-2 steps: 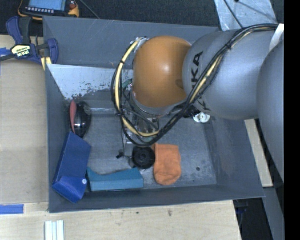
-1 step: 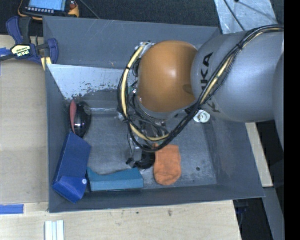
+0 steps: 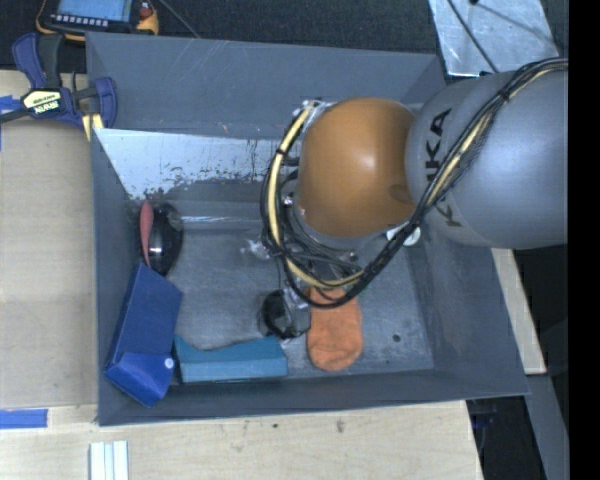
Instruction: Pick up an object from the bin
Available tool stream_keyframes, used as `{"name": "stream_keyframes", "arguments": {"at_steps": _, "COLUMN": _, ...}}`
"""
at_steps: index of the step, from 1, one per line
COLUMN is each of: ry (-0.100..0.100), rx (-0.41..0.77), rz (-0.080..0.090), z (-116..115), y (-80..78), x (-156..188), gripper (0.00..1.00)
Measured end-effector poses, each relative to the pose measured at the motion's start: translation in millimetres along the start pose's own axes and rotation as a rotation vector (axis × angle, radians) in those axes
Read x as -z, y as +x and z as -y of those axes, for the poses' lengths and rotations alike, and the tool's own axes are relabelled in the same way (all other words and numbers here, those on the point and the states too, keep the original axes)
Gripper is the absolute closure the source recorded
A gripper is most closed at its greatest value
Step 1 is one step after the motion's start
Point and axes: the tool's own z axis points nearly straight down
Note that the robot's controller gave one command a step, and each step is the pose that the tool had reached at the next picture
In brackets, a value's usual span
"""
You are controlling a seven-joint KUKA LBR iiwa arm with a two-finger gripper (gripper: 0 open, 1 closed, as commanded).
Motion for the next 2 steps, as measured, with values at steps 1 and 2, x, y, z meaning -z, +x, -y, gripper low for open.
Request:
{"name": "stream_keyframes", "arguments": {"at_steps": 1, "ry": 0.0, "rx": -0.215, "rz": 0.002, "z": 10.9, "y": -1.7, "x": -25.8, "gripper": 0.0}}
{"name": "stream_keyframes", "arguments": {"at_steps": 2, "ry": 0.0, "rx": -0.277, "rz": 0.0, "z": 18.7, "y": 10.1, "x": -50.0, "gripper": 0.0}}
